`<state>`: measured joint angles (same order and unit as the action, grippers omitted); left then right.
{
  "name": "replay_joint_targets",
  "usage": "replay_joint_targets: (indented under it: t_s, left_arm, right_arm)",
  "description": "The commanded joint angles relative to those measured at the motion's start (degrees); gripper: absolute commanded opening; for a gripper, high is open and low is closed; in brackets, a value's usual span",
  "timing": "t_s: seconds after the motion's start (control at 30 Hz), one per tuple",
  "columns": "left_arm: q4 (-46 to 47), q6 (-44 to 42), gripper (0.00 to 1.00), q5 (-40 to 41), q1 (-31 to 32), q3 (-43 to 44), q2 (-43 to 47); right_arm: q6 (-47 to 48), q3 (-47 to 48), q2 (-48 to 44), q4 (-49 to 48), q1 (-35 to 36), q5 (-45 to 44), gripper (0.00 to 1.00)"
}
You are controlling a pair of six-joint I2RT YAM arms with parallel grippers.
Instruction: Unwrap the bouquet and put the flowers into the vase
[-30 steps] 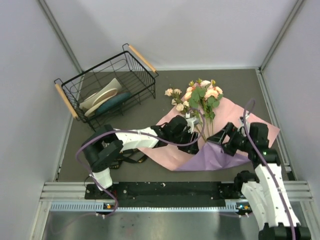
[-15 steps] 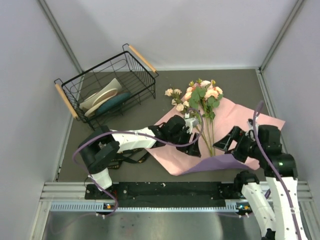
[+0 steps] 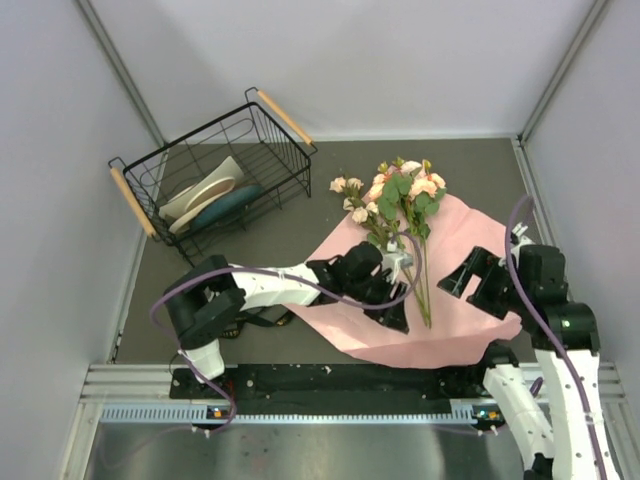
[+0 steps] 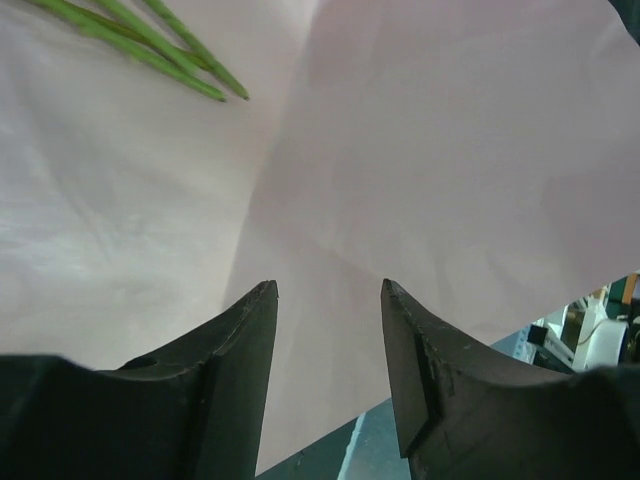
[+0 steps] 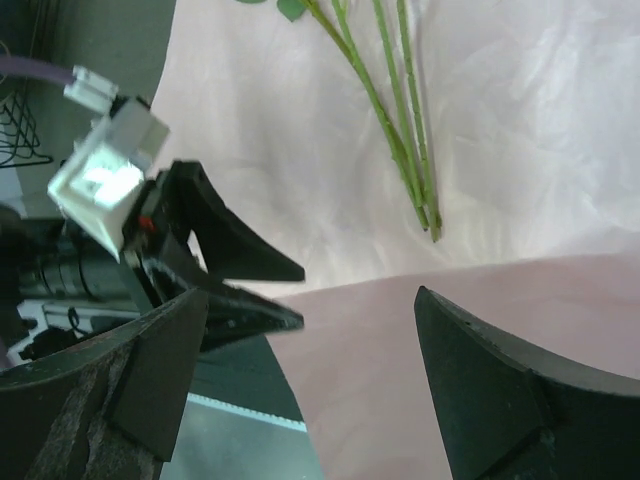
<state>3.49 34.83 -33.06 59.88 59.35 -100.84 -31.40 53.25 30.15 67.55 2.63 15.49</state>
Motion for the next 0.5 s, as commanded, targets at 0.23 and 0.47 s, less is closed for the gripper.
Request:
replay_joint_targets:
  t_s: [0.23,0.47]
  left_arm:
    - [7.58,3.93,0.51,-0.16,4.64,-2.40,-0.32]
    - [8.64,4.81,0.50,1.50,4.55,-1.60,-1.56]
  right_arm:
    - [-2.61,-13.00,5.01,-10.78,0.35,7.63,0.85]
    - [-11.82,-20.72,-2.71,-2.87,0.27,-2.28,0.85]
